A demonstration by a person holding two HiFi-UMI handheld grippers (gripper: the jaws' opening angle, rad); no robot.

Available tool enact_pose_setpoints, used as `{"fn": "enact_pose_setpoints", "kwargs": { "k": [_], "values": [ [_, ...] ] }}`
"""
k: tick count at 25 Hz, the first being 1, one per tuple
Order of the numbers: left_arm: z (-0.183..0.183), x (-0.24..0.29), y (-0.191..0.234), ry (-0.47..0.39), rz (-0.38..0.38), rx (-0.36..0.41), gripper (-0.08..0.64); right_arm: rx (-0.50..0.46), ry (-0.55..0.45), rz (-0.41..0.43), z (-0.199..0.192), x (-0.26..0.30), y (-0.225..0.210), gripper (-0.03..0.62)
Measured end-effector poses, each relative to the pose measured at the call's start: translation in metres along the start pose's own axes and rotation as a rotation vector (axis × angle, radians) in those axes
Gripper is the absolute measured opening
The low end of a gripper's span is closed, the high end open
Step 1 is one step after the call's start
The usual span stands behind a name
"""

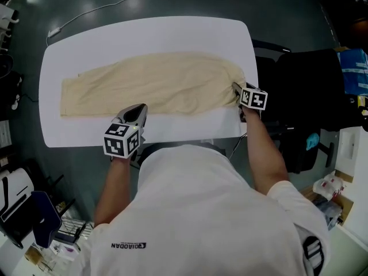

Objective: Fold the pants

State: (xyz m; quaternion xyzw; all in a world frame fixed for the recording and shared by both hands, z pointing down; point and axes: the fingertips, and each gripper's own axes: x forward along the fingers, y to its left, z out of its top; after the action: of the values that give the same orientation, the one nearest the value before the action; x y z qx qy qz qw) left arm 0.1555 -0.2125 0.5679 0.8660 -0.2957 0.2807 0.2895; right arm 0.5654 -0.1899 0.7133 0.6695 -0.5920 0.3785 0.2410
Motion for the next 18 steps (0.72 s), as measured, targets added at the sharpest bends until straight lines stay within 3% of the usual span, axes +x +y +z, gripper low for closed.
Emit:
{"fn": "enact_pose_setpoints", "kwargs": {
  "k": [8, 18],
  "values": [
    [-0.002, -0.012, 0.022, -0.007, -0.026, 0.002, 0.028, 0.155, 0.022, 0.043, 0.000, 0.000, 0.015, 0.109],
    [-0.001, -0.030, 0.046, -0.024, -0.052, 0.036, 0.028, 0.198, -0.116, 0.068, 0.022, -0.046, 0.049, 0.086]
  ]
}}
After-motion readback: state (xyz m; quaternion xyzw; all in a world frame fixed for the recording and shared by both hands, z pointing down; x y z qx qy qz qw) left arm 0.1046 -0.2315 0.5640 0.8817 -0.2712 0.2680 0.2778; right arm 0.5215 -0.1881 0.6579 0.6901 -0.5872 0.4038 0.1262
